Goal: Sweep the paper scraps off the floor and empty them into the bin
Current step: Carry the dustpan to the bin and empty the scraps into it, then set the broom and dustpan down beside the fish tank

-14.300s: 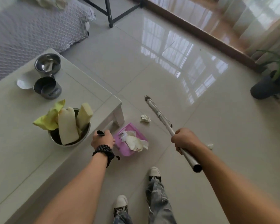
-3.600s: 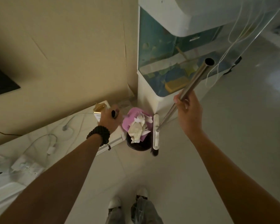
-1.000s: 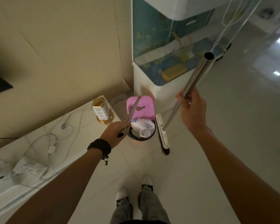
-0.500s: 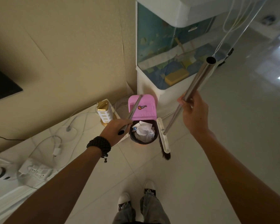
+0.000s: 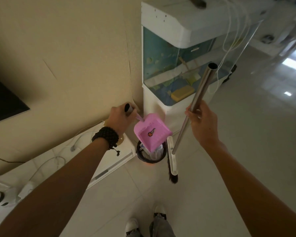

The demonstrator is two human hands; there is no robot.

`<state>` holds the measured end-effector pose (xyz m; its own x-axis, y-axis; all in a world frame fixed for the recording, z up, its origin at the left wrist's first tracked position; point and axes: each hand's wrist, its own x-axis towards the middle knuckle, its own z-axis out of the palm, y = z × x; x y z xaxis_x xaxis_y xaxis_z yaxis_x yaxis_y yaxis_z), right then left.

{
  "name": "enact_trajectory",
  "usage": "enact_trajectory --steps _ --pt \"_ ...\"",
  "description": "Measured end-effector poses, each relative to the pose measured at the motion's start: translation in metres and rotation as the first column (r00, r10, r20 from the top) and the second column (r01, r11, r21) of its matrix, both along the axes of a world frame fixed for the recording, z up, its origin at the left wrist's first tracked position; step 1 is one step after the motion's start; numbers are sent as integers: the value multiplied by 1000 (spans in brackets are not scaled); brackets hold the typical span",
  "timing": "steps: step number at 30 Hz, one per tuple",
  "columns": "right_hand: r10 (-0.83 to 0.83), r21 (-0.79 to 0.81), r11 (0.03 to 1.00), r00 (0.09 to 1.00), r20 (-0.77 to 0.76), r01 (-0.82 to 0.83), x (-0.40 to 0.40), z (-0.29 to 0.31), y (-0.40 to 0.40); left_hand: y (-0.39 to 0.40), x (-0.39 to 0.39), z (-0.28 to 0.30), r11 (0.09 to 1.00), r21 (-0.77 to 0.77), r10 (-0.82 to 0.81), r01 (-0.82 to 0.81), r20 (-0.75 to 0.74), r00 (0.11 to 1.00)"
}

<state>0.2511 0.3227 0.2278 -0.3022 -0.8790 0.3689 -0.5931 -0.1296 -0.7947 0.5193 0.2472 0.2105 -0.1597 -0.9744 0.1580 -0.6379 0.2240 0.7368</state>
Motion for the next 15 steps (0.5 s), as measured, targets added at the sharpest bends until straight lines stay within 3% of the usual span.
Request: enact_trajectory --steps 6,15 --pt "-43 16 999 999 -14 43 -6 17 11 -22 -15 10 997 74 12 -13 20 1000" --pt "-216 3 976 976 4 216 -65 11 34 -22 -74 2 974 155 -177 164 76 981"
